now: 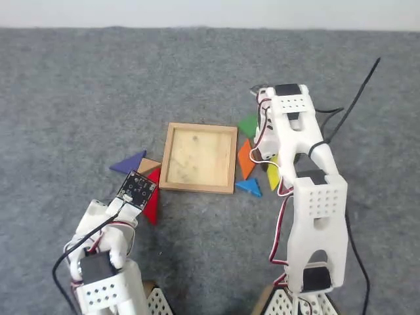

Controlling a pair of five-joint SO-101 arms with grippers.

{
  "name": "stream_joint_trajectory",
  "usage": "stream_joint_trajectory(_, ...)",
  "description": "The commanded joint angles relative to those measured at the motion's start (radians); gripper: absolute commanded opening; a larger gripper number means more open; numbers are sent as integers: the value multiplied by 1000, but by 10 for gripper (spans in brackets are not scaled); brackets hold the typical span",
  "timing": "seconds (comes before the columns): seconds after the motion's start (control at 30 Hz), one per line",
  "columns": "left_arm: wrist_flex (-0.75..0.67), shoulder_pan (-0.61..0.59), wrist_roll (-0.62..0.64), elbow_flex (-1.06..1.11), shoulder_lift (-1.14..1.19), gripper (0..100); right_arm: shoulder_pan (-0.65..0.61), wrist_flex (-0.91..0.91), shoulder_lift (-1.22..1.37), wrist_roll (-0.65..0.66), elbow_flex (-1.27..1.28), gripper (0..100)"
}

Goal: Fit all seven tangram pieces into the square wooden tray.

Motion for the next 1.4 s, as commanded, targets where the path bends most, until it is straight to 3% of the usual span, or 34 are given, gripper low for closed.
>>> stream_joint_trajectory(0.0, -2, -8, -6, -13, -18, 105, -4, 47, -119, -43, -32, 91)
stream_joint_trajectory(0.3, -2, -8, -6, -13, -18, 105, -51, 125, -331, -74, -32, 90)
stream_joint_trajectory(0.47, -2, -8, -6, -13, -18, 105, -50, 65, -317, -66, 23, 106)
stream_joint_trajectory(0.67, -2, -8, -6, -13, -18, 105, -41, -90, -142, -64, 83, 364)
stream_joint_trajectory(0.73, -2, -8, -6, -13, -18, 105, -50, -124, -81, -64, 83, 403)
stream_joint_trajectory(1.13, -2, -8, -6, -13, -18, 105, -31, -68, -8, -72, 54, 201)
stream_joint_trajectory(1.2, -2, -8, -6, -13, -18, 105, -15, -38, -1, -72, 55, 232)
stream_joint_trajectory(1.37, -2, -8, -6, -13, -18, 105, 8, 4, 25, -74, 52, 422)
